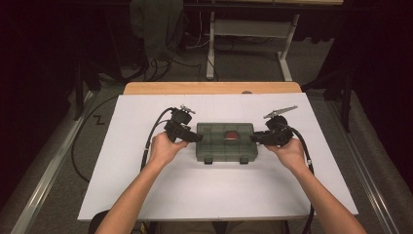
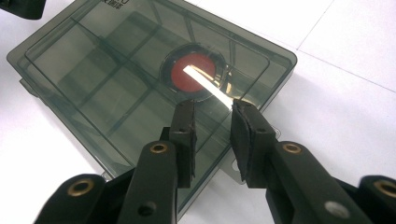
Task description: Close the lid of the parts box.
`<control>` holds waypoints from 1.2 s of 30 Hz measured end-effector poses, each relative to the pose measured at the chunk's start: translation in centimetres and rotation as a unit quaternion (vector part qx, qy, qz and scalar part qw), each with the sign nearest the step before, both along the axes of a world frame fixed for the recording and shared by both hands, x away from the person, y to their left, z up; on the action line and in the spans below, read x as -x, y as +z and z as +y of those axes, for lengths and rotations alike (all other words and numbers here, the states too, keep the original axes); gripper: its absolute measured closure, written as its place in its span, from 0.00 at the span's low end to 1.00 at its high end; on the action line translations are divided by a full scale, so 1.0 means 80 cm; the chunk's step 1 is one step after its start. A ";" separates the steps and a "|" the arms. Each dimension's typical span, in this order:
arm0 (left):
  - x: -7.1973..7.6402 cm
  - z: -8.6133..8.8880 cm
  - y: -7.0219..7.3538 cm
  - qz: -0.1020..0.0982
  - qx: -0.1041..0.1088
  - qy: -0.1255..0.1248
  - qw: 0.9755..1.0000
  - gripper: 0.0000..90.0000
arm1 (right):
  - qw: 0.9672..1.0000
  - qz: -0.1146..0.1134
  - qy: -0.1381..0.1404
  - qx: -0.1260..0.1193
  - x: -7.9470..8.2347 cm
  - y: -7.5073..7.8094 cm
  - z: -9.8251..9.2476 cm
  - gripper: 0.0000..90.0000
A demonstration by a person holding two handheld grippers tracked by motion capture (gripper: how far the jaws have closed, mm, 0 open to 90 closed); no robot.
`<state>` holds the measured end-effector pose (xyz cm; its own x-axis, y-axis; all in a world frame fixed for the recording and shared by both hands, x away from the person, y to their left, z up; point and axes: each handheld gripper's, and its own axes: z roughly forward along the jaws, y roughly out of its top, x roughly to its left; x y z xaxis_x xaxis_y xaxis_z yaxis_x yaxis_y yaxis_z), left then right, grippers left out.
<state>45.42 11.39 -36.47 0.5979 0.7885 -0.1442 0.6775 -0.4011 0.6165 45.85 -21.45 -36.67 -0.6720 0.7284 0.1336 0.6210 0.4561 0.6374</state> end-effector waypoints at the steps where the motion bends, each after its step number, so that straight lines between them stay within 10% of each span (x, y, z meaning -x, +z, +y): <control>1: 0.000 0.001 0.001 0.000 0.002 0.000 1.000 0.42 | 1.000 0.000 0.000 -0.001 0.000 0.000 0.000 0.81; 36: 0.015 0.018 0.009 -0.029 0.017 0.007 0.999 0.36 | 1.000 -0.007 0.000 -0.012 0.010 0.002 -0.014 0.71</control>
